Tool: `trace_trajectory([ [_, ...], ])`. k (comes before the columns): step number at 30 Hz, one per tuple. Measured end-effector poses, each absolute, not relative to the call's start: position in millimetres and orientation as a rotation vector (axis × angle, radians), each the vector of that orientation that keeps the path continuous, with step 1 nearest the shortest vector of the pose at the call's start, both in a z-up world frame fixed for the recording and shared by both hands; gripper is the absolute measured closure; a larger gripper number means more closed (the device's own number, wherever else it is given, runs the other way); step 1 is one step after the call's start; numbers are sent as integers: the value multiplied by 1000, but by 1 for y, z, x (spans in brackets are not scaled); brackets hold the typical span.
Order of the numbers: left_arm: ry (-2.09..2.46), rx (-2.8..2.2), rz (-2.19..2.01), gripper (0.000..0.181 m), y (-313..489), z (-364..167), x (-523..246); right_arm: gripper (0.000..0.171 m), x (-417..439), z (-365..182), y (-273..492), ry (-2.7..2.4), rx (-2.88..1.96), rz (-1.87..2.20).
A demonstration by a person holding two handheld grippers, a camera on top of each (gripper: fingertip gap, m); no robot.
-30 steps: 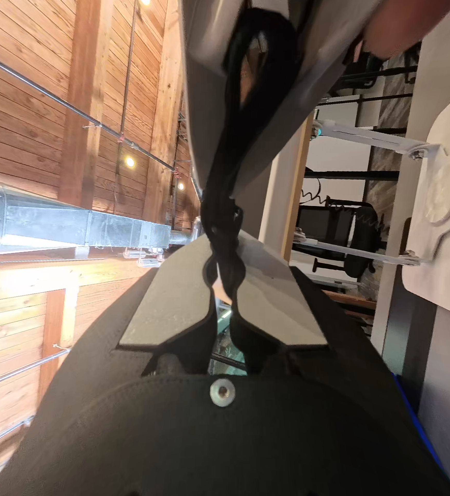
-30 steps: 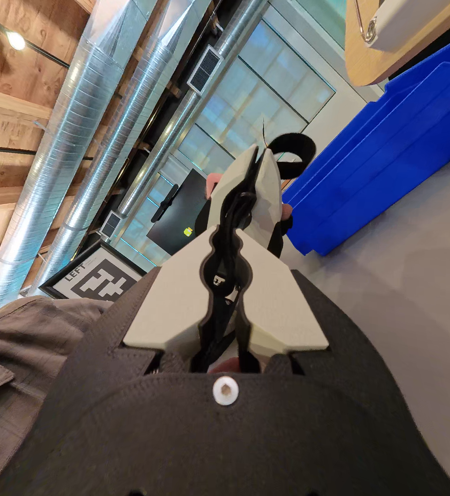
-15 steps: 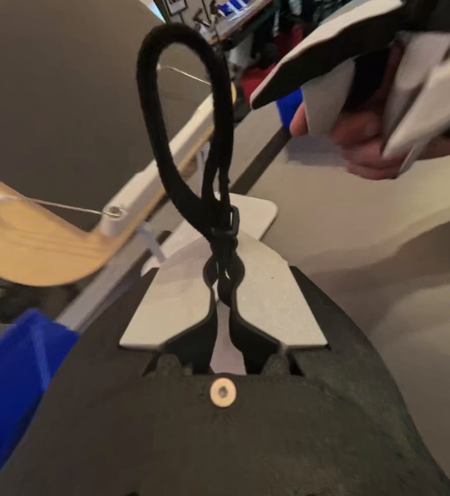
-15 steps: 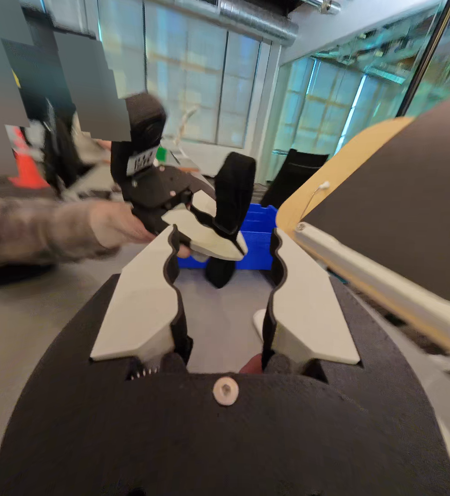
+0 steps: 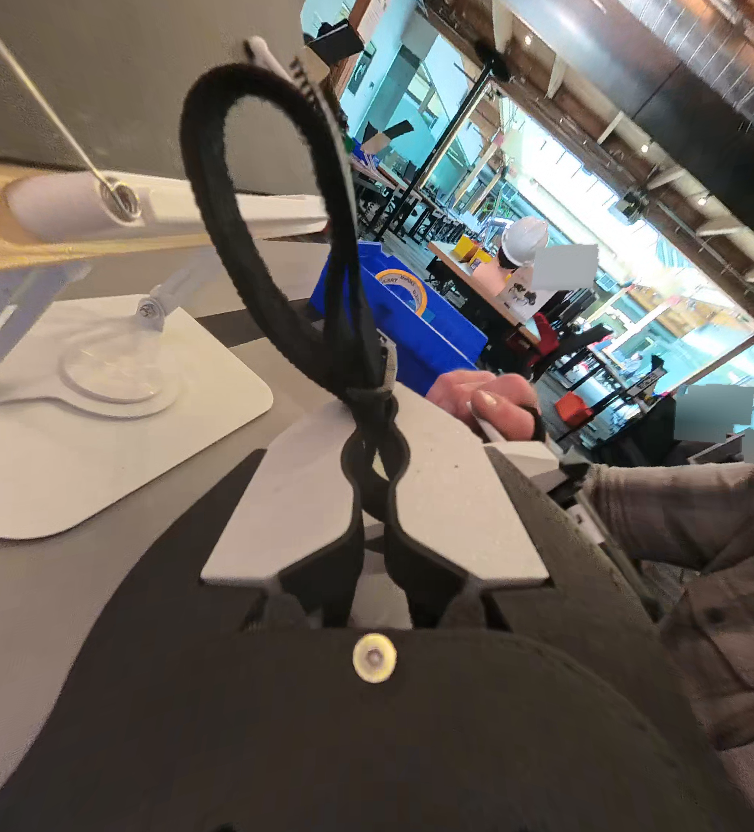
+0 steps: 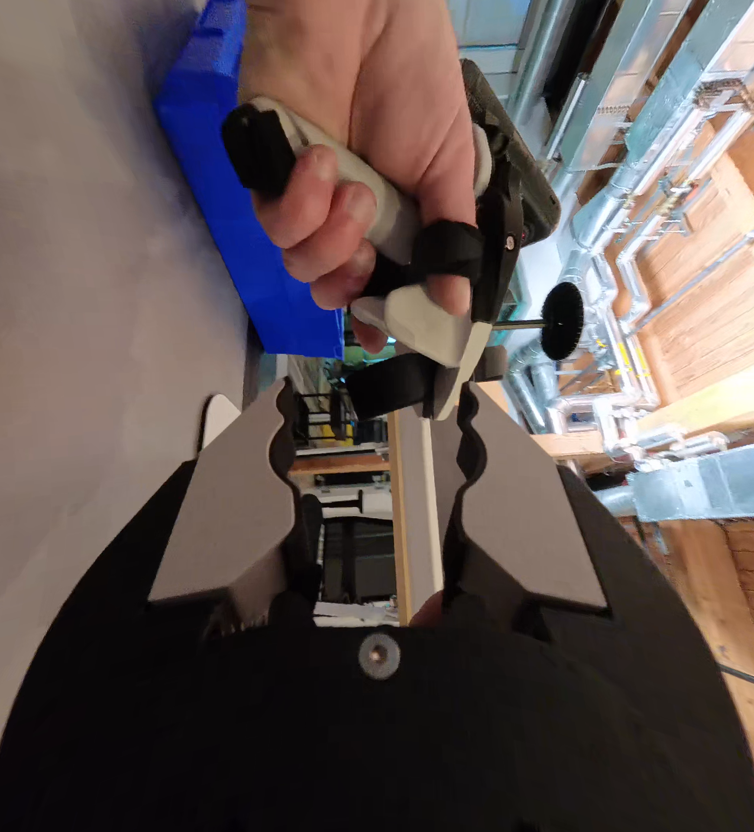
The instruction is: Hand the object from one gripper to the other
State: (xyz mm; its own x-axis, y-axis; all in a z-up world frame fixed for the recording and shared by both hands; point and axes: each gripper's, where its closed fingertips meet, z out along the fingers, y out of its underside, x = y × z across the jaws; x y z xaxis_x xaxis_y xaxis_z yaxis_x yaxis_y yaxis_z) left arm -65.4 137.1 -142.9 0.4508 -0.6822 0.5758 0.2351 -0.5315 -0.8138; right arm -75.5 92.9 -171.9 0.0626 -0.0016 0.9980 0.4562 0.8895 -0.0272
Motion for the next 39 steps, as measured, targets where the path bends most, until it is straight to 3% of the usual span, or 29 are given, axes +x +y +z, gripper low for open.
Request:
trace_trajectory([
  [7,331,-1789,-1337,178,132,-147,-53,126,-74,-169,100,-1406,-342,-464],
  [13,342,-1787,-1356,178,126,-148,-43,170,-71,-165,104,-1372,-365,-450],
  [15,352,-1769,-1299,174,130,-147,-46,170,-68,-161,105,-1374,-409,-401],
  [19,364,-1673,-1126,139,143,-130,-70,171,-56,-153,122,-1408,-563,-276],
  [24,641,-1522,-506,121,145,-110,-89,170,-42,-143,134,-1450,-859,65],
  [28,999,-1325,-58,118,127,-118,-64,170,-36,-140,121,-1533,-1009,342],
  [37,1186,-1348,42,115,114,-158,-24,170,-35,-134,96,-1575,-1130,621],
  [39,1209,-1355,100,129,117,-168,-24,170,-37,-134,90,-1588,-1126,642],
])
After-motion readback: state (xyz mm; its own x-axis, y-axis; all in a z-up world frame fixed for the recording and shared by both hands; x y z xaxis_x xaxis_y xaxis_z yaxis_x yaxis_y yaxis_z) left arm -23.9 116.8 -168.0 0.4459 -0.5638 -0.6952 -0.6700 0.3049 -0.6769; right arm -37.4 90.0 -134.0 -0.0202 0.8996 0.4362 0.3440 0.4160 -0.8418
